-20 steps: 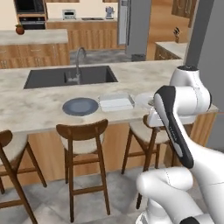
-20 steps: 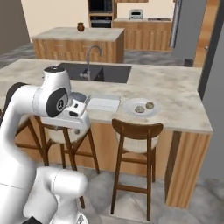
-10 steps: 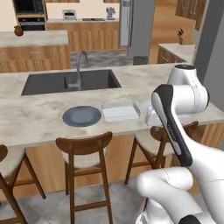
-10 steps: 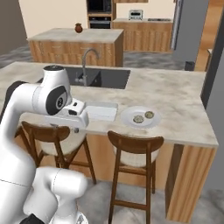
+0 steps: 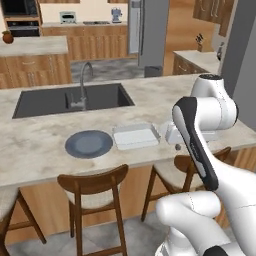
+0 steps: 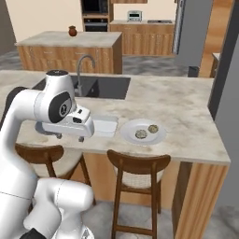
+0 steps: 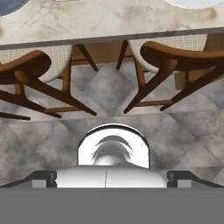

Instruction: Place two dumplings into each of the tupperware containers and then place the containers in the fridge.

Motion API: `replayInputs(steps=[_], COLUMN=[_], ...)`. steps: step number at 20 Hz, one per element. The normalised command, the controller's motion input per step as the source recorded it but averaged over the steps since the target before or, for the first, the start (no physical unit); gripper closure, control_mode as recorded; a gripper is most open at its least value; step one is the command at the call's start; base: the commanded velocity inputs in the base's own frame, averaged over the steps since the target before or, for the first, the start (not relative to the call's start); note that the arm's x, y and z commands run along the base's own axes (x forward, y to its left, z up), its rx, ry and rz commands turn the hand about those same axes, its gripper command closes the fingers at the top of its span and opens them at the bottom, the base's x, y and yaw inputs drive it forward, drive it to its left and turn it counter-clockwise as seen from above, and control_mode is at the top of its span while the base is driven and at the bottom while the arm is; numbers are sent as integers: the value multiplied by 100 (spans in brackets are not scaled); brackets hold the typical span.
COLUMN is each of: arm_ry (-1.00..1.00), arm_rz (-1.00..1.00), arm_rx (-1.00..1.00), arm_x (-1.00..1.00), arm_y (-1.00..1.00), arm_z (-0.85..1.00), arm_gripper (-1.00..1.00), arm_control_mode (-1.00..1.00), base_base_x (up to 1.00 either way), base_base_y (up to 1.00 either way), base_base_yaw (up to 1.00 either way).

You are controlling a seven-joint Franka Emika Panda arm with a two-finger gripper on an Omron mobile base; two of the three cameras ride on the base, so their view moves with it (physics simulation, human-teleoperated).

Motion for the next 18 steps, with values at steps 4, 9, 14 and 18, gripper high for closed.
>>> replayInputs(steps=[4,9,14,18], arm_ry=[0,0,1,7], arm_rz=[0,0,0,-6], arm_rx=[0,0,1,4], arm_x=[0,0,28,100], arm_y=[0,0,-10,-49], arm_z=[0,0,-5,-43], arm_gripper=[-100,-100,-100,-100], arm_control_mode=[100,100,-100,-100], base_base_x=[61,68,13,0], base_base_y=[6,2,0,0], base_base_yaw=[-6,0,0,0])
